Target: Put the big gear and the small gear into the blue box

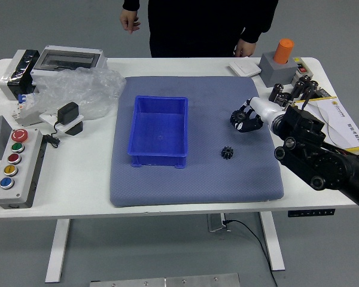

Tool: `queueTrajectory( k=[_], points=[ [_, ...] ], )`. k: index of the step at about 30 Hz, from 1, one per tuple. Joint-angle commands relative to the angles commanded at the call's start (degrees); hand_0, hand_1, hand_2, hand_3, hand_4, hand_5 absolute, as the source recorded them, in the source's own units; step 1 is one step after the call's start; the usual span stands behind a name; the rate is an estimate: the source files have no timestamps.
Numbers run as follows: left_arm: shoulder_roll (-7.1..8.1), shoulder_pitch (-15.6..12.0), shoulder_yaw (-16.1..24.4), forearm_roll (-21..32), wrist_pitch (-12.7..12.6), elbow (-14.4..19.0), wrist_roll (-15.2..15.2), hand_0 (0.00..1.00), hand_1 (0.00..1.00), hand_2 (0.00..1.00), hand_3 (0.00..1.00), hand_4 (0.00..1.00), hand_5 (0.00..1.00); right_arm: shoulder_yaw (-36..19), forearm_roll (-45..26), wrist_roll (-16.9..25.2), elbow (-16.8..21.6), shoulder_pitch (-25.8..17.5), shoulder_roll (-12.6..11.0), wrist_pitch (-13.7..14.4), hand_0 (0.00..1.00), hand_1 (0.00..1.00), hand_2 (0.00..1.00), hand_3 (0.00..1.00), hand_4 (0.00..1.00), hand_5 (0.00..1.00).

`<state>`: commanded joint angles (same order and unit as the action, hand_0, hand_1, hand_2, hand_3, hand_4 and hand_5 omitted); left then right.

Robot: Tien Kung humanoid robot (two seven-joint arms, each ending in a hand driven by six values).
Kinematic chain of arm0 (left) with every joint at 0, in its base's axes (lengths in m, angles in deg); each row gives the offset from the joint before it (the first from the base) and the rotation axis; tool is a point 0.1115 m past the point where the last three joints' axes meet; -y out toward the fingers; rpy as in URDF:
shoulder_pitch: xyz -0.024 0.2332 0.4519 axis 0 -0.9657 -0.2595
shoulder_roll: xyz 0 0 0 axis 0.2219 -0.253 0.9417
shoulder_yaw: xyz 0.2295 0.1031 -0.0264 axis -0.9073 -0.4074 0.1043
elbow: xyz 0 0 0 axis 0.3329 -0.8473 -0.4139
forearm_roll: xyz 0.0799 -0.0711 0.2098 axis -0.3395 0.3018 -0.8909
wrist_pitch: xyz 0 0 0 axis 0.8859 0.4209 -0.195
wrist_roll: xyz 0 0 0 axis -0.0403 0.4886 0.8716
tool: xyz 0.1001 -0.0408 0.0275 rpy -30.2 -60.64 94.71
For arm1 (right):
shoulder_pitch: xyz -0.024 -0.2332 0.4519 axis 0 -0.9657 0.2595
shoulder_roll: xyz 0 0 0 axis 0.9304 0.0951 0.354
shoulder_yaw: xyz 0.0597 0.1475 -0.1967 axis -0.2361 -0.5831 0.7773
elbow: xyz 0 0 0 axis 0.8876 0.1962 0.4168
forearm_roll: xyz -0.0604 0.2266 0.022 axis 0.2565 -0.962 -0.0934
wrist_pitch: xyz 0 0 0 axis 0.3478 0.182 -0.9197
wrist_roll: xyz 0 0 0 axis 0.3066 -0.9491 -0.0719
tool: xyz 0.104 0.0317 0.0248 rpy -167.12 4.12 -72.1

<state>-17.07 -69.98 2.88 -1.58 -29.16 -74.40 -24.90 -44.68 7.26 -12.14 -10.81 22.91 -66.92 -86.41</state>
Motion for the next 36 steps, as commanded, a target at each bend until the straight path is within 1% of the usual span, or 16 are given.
queueTrajectory(
  k=[5,11,15,19,23,28,29,30,35,36],
  points=[
    [0.05,0.0,0.1,-0.1,0.0,0.0,0.0,0.726,0.675,0.684,0.687,0.421,0.009,-1.9,1.4,-1.0,3.8,0.2,-0.4,0.3,0.569,0.448,0.451,0.395,0.624,0.206],
    [0.00,0.0,0.2,-0.2,0.1,0.0,0.0,0.726,0.675,0.683,0.688,0.419,0.006,-4.1,3.5,-2.1,10.4,0.1,0.0,0.8,0.568,0.448,0.448,0.393,0.631,0.197],
    [-0.05,0.0,0.3,-0.3,0.2,0.0,0.1,0.726,0.675,0.683,0.687,0.418,0.005,-4.5,4.6,-2.4,14.7,0.1,1.2,1.0,0.568,0.449,0.448,0.393,0.636,0.202],
    [-0.16,0.0,0.5,-0.6,0.3,0.0,0.2,0.725,0.677,0.683,0.687,0.418,0.005,-4.3,5.4,-2.6,18.2,0.1,3.5,1.3,0.571,0.451,0.449,0.396,0.635,0.183],
    [-0.34,0.1,0.8,-1.1,0.5,0.0,0.2,0.725,0.677,0.683,0.687,0.418,0.005,-4.1,5.9,-2.5,18.8,0.0,6.2,1.5,0.571,0.451,0.449,0.396,0.635,0.183],
    [-0.61,0.2,1.0,-1.7,0.8,0.0,0.3,0.725,0.677,0.683,0.687,0.418,0.005,-3.6,6.3,-2.1,18.2,-0.4,9.8,2.1,0.575,0.452,0.449,0.397,0.638,0.179],
    [-0.66,0.3,1.0,-1.7,0.8,0.0,0.3,0.725,0.677,0.683,0.687,0.418,0.005,-3.5,6.3,-2.0,18.1,-0.5,10.4,2.2,0.575,0.452,0.449,0.397,0.638,0.179],
    [-0.72,0.3,1.0,-1.8,0.8,0.0,0.3,0.726,0.677,0.683,0.688,0.419,0.005,-3.2,6.2,-1.9,17.9,-0.6,10.8,2.3,0.595,0.464,0.462,0.435,0.650,0.174],
    [-0.84,0.3,1.0,-1.9,0.9,0.0,0.4,0.726,0.677,0.683,0.688,0.419,0.005,-2.3,5.6,-1.9,17.2,-1.2,12.1,1.6,0.595,0.464,0.462,0.435,0.650,0.174],
    [-0.85,0.3,0.9,-2.0,0.9,0.0,0.4,0.726,0.676,0.683,0.688,0.418,0.004,-2.3,5.4,-2.0,17.0,-1.3,12.3,1.1,0.656,0.584,0.691,0.898,0.823,0.361]
  ],
)
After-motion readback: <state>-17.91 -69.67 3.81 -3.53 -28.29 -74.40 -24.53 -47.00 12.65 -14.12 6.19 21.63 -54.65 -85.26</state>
